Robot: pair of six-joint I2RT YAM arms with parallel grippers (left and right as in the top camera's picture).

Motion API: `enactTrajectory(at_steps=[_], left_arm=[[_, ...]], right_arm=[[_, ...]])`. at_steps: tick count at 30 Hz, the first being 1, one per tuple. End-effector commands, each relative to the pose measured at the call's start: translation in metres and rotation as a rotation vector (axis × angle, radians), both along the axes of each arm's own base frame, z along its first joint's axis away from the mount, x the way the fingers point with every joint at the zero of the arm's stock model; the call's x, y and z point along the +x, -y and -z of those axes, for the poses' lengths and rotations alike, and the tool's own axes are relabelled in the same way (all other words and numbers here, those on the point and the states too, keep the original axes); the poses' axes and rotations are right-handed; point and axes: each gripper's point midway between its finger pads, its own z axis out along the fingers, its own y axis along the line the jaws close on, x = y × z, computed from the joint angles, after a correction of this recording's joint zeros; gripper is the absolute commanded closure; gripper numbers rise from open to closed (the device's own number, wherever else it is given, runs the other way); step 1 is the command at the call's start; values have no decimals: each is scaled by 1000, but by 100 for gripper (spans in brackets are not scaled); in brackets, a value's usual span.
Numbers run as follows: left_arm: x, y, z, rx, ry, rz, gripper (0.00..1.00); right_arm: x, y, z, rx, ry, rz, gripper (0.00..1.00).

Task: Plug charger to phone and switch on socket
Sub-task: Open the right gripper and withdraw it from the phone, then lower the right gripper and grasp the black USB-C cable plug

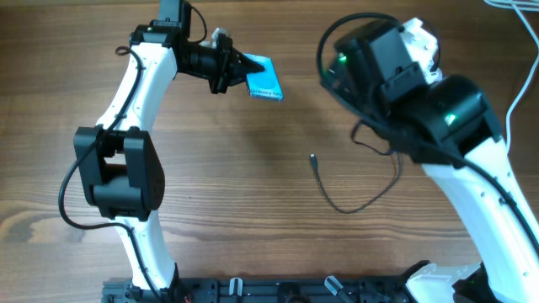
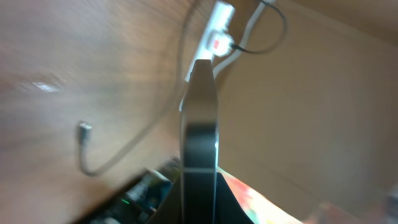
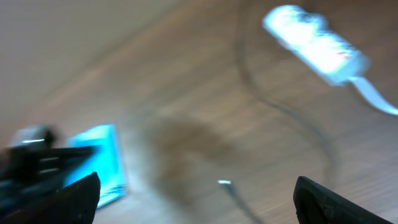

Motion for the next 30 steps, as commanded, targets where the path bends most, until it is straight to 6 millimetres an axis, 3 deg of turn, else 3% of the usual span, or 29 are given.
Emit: enactTrajectory(at_steps=[1,6,12,18,22,30], left_arm=[[5,-13,6,160,150,12,96],[11,-23,18,259,166,-15,96],[15,-43,37,413,161,-47,96],[16,-74,59,625,134,-90,96],[17,-74,59,627,140,-90,96],[17,-74,59,633,177,-55,96]], right_arm=[[-10,13,26,-98,-155,-66,0],[-20,-6,70,-156,-311,-312,0],[-27,-15,158,-144,-441,-340,0],[-44,-23,222,-93,-521,-389,0],[-52,-55,251,8,-511,-650,1],[-71,-54,289,-30,-668,-787,1]])
